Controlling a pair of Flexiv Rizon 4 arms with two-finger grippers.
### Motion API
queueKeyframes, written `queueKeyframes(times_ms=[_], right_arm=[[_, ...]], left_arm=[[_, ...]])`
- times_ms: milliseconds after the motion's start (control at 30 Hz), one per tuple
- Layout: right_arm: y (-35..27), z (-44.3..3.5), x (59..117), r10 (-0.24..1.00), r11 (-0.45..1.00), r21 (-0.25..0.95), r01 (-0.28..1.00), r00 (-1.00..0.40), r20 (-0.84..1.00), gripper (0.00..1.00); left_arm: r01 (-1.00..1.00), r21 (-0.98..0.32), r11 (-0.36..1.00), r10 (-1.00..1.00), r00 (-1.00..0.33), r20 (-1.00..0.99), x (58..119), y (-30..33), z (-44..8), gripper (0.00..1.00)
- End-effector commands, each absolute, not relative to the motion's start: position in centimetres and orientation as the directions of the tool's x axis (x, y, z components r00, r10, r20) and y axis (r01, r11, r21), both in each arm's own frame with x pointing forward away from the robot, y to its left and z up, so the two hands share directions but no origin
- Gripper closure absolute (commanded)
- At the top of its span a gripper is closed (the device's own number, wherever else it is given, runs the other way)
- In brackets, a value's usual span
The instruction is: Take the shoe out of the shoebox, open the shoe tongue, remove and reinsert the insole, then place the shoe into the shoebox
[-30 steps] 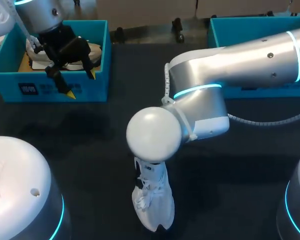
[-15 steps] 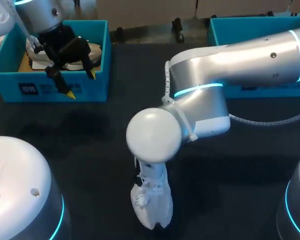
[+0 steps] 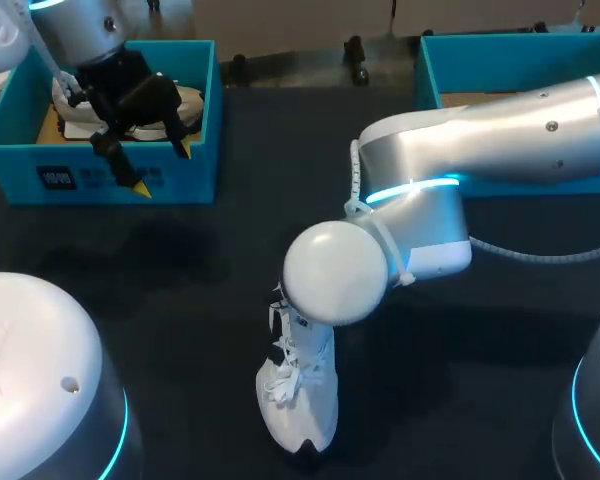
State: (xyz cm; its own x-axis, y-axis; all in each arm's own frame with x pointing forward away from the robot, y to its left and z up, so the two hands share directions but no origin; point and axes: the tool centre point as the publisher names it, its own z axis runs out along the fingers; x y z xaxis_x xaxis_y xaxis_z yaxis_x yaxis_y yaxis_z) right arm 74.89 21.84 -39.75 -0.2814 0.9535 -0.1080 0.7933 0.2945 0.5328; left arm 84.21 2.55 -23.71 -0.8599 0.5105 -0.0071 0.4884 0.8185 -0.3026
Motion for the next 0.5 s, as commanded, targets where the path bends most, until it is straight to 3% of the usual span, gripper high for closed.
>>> queueKeyframes(times_ms=[33,500], right_arm=[[21.6,-41.4,74.9,0.986,-0.148,0.525,0.838,0.085,0.143,1.0],[23.4,-43.2,72.9,0.987,-0.148,0.378,0.914,0.11,0.121,1.0]], left_arm=[[0.489,-0.301,0.819,0.51,-0.86,-0.007,84.2,2.6,-23.7,0.0],[0.489,-0.301,0.819,0.51,-0.86,-0.007,84.2,2.6,-23.7,0.0]])
